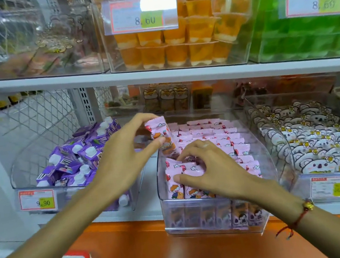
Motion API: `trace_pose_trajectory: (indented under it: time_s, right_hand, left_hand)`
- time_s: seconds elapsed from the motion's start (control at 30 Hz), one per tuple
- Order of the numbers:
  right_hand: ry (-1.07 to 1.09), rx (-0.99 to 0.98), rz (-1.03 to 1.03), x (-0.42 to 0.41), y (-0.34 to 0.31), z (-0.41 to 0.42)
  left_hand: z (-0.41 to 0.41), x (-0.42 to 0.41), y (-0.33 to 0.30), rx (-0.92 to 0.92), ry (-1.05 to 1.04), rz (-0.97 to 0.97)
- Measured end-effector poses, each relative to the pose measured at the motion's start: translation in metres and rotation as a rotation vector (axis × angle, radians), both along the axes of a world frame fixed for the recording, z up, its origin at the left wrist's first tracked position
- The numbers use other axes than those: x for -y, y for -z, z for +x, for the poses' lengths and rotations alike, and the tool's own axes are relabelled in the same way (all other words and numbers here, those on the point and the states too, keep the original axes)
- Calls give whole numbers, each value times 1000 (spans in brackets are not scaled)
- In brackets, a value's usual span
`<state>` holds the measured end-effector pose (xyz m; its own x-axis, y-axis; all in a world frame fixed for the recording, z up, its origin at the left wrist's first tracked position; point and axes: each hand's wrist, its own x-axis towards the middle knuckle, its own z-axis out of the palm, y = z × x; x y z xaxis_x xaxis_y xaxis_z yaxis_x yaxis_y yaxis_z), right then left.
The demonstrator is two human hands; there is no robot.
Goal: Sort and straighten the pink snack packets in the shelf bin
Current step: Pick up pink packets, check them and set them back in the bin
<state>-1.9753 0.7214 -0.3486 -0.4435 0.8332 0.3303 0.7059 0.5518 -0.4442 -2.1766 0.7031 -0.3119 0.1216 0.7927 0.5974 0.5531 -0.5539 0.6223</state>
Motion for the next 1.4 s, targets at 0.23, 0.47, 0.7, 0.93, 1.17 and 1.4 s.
trace_pose_trajectory:
  time_s: [0.23,0.47,0.7,0.93,1.17,1.4]
  right_hand:
    - [39,-14,42,3,3,-5]
    - [27,129,87,8,-4,2]
    - [29,188,76,13,-4,15]
    - [30,219,46,14,1,18]
    - [29,241,39,13,0,19]
    - [68,87,-31,19,-9,18]
  left_hand:
    - [7,-34,-30,-659,-109,-151]
    - [15,-49,-24,-783,-134,-138]
    - [18,-43,-24,-1033,24,-116]
    - [29,-48,-18,-1043,-31,-57]
    - [15,-26,-12,-382,-139,16]
    - [23,8,-18,223,-104,101]
